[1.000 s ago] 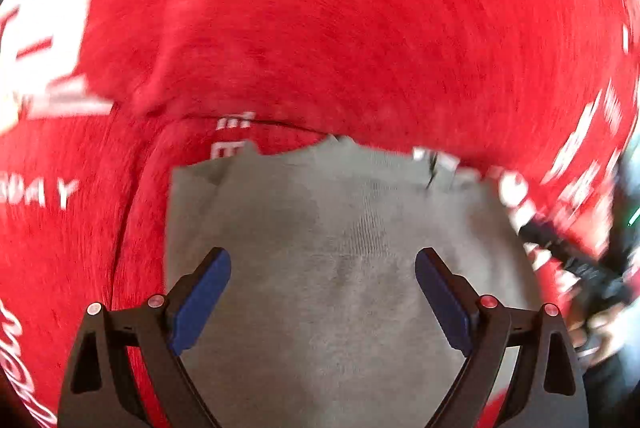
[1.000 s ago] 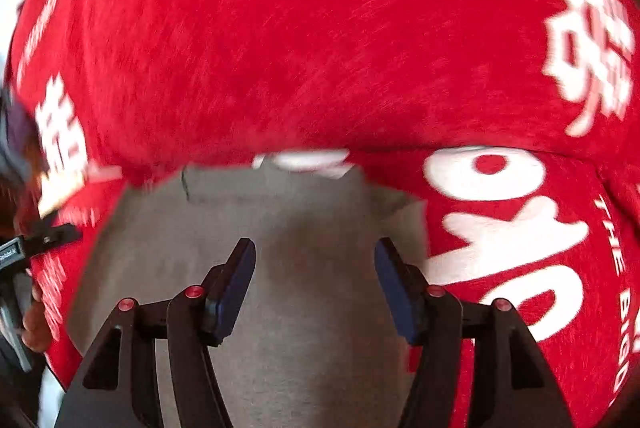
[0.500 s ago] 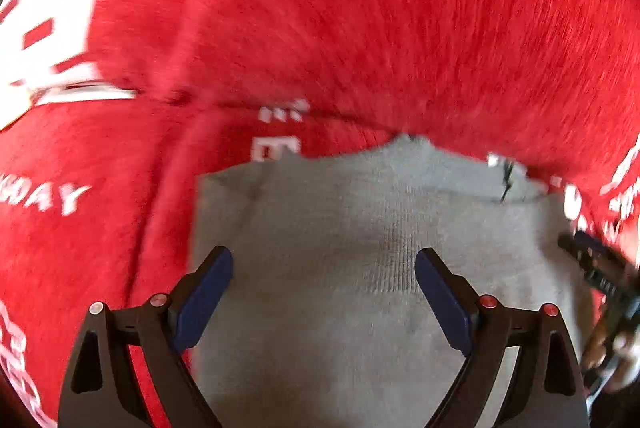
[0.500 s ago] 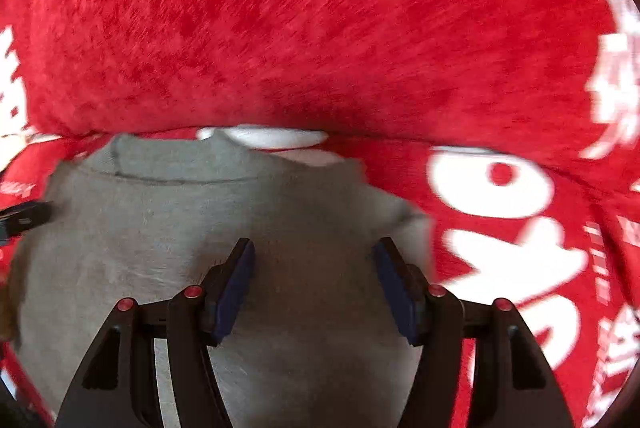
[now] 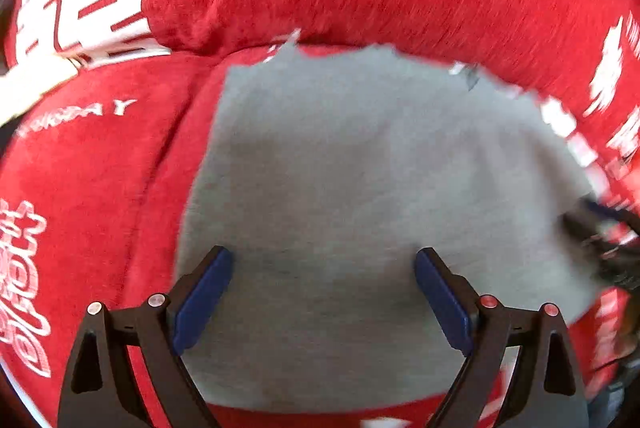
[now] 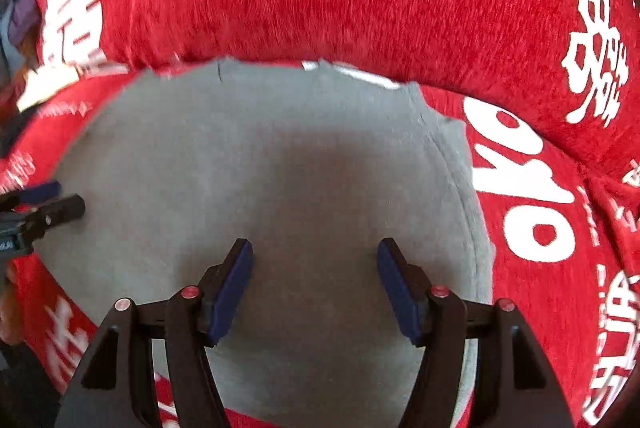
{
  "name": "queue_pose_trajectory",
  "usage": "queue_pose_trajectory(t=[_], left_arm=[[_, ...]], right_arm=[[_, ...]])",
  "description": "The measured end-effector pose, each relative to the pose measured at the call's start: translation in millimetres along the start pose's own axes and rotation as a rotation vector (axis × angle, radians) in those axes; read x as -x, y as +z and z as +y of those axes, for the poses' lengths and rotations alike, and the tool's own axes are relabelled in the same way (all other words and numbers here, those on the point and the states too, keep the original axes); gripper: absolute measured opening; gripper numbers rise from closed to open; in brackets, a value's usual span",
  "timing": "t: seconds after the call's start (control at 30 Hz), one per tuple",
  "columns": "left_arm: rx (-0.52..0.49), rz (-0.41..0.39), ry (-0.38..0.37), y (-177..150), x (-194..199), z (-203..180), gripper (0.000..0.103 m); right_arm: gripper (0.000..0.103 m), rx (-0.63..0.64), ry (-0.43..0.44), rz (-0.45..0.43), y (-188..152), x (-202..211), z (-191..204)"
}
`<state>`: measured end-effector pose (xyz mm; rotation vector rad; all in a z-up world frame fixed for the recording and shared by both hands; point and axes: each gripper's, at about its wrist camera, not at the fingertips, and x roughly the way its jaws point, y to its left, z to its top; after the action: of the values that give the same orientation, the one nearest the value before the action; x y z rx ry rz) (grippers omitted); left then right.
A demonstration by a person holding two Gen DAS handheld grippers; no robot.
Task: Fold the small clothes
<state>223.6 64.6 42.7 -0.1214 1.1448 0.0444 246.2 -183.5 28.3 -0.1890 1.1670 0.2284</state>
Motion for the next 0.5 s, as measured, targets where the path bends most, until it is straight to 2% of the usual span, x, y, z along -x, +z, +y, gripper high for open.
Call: queue_pose_trajectory(t=[0.03,0.1,0.17,0.37,0.5], left_arm=[[-0.005,-0.02,0.002,-1,3,0,0.096],[-0.007,-0.001,0.013,0,3,0,0.096],[-0.015,0.008,0.03,0,7,0,0.096],[-0.023,0.018,0.075,-7,16,-1,0.096],[-0.026,-0.029,0.082,-10,30,-3,0.096]], right_arm=[[0.076,-0.004,-0.017,0.003,-4,-2,-3],[0.076,-0.055,0.014,-0.01,-9,2,-14],[0.076,-0.077,0.007,-0.004,-12,7,-24],[0.076,-0.094,-0.104,0.04,-11,21,-26],[0.076,-0.115,-0.104,0.007,-12,43,-15]])
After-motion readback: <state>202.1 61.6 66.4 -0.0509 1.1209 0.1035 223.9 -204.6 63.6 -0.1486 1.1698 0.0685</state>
